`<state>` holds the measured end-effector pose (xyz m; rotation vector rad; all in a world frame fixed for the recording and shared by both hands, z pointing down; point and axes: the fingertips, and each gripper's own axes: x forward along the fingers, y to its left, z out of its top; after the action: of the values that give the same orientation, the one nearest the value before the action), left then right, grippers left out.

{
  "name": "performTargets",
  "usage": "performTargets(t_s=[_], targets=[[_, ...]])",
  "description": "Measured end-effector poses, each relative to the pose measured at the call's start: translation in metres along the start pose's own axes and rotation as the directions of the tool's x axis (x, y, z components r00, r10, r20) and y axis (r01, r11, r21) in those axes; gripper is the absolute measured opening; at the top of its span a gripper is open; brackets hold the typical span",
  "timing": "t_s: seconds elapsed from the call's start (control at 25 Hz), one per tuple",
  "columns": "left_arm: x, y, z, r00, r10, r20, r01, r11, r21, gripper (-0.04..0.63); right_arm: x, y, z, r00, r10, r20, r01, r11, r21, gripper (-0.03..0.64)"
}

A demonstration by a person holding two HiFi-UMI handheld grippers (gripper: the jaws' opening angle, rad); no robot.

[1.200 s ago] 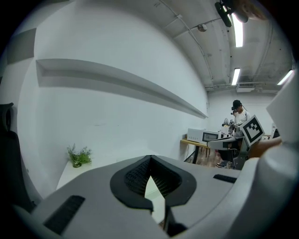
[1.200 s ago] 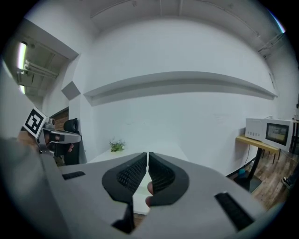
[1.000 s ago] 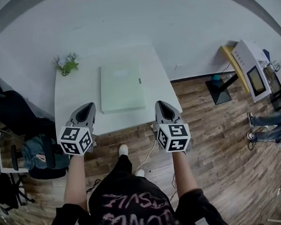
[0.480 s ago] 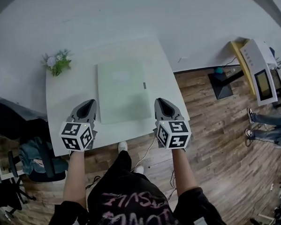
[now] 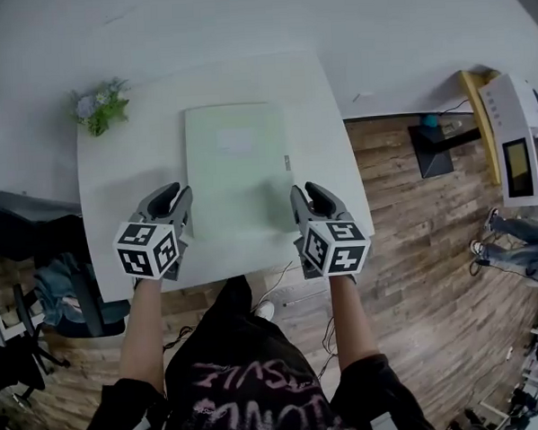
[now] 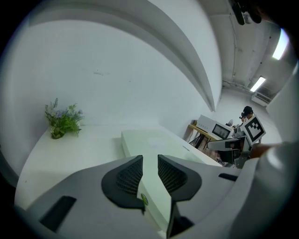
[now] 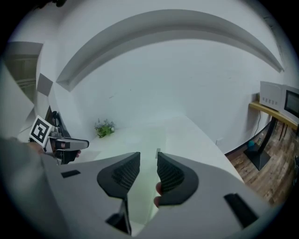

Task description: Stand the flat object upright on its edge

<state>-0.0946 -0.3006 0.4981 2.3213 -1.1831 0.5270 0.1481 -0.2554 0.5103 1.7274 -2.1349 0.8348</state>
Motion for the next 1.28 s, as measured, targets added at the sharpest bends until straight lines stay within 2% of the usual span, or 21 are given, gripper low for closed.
performTargets(t_s=[0.16, 0.4, 0.52, 0.76, 1.28], targets=[[0.013, 0.009, -0.011, 0.999, -0.015, -0.044, 0.012, 0.999, -0.05, 0.175, 0.017, -0.004, -0.009, 0.998, 0.024, -0.053, -0.022, 0.999, 0.041, 0.143], [0.029, 0.019, -0.025, 0.995, -0.027, -0.1, 0.017, 0.995, -0.097, 0.219, 0.035, -0.007, -0.021, 0.99, 0.073, -0.122, -0.063, 0.995, 0.079, 0.231], [0.035, 0.019, -0.028, 0.992, -0.048, -0.116, 0.033, 0.991, -0.128, 0.23, 0.042, -0.01, -0.025, 0.986, 0.078, -0.148, -0.065, 0.994, 0.09, 0.242], [0.048, 0.016, -0.035, 0.982, -0.095, -0.166, 0.072, 0.988, -0.139, 0.242, 0.053, -0.011, -0.029, 0.974, 0.12, -0.191, -0.096, 0.987, 0.131, 0.264], [0.06, 0.016, -0.045, 0.955, -0.176, -0.238, 0.136, 0.975, -0.175, 0.256, 0.071, -0.006, -0.045, 0.932, 0.166, -0.323, -0.114, 0.978, 0.176, 0.267]])
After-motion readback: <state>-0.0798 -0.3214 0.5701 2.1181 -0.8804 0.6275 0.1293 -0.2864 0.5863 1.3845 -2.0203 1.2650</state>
